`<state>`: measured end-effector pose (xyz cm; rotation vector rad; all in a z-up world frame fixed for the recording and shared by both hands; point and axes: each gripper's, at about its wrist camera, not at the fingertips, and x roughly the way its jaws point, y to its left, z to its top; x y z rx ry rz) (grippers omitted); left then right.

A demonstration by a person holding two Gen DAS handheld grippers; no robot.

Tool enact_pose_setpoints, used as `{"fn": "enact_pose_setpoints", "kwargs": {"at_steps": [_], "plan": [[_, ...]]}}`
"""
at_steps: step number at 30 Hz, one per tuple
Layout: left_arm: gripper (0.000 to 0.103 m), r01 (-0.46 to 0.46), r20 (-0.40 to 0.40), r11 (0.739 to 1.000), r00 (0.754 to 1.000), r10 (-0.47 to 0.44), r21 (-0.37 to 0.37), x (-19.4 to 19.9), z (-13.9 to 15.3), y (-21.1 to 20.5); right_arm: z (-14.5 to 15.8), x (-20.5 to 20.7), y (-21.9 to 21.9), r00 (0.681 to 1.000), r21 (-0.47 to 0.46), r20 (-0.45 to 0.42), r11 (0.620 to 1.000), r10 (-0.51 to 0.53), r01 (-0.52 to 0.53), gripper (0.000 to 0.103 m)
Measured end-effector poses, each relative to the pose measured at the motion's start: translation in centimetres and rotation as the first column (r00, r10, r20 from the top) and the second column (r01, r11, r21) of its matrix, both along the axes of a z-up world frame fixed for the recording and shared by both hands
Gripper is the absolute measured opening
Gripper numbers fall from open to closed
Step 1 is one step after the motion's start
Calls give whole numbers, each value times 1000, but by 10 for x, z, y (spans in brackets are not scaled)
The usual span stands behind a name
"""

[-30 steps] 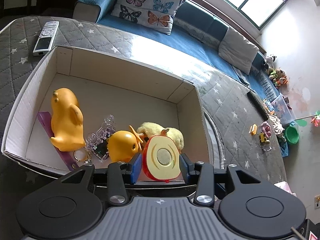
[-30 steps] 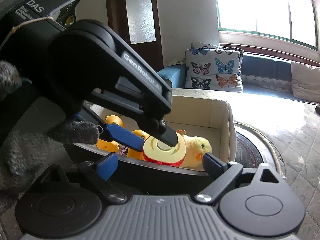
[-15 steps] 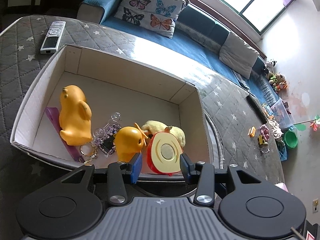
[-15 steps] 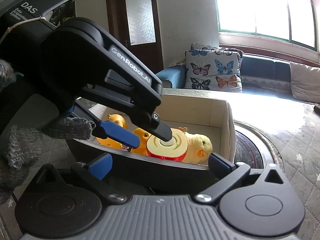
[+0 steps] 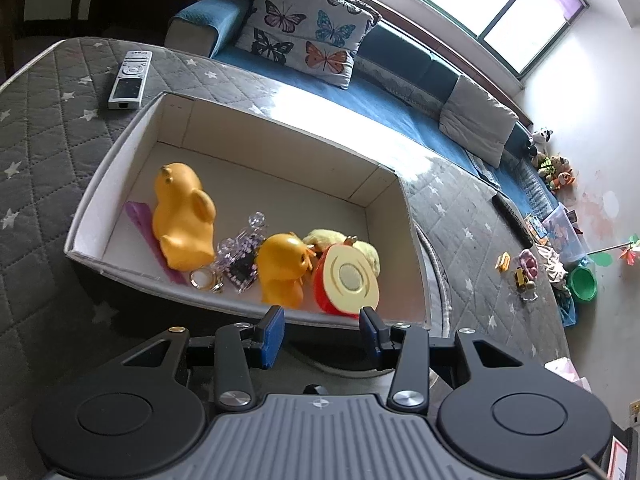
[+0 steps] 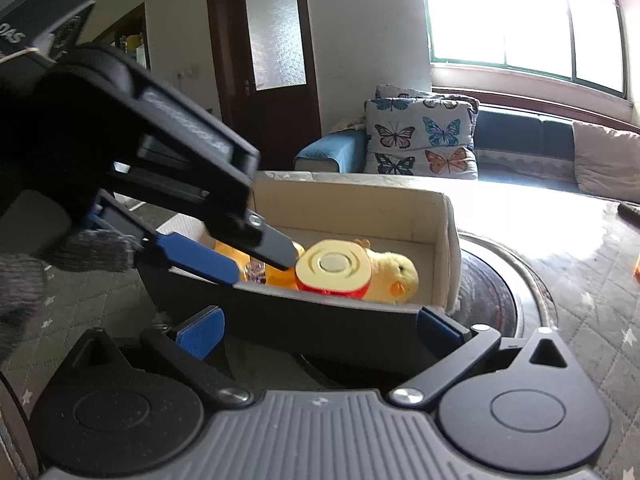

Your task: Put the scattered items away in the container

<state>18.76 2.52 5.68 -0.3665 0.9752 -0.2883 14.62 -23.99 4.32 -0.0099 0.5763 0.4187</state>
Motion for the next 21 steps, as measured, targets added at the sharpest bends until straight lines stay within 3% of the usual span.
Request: {"fn": "enact_pose_setpoints", "kwargs": {"at_steps": [21], "plan": [[43, -34, 18, 993, 999, 32, 113, -39, -16, 25, -10, -24, -2, 997, -42, -49, 998, -58, 56, 103]]}}
